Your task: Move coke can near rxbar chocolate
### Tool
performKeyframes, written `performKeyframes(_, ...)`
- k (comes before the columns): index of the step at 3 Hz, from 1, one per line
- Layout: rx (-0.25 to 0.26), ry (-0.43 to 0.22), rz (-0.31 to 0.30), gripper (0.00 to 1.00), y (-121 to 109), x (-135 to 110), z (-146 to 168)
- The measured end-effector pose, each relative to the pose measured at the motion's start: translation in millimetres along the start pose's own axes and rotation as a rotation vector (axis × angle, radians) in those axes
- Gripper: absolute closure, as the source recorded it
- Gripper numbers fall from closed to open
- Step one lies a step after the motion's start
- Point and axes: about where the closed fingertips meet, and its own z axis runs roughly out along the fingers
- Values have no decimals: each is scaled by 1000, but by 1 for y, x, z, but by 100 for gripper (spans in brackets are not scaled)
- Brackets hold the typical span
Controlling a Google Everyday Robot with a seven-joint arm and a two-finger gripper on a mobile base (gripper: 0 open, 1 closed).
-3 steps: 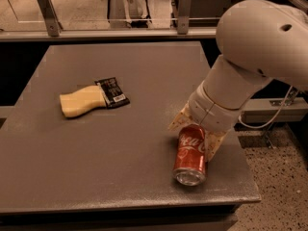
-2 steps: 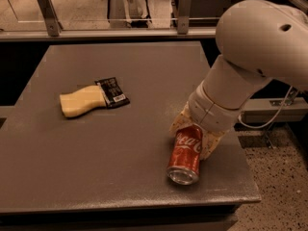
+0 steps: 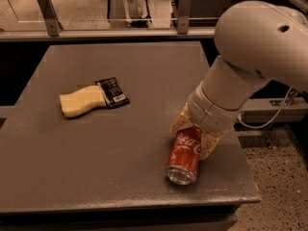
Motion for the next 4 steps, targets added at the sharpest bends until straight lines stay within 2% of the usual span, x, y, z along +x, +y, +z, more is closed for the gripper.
performKeyframes(1,0,0,0,100,0,0,0)
performKeyframes(2,7,16,-6,100,-13,23,-11)
performKeyframes(3,34,57,-17,100,-35,59,-38)
performKeyframes(4,88,74,-40,100,-66,89,-58)
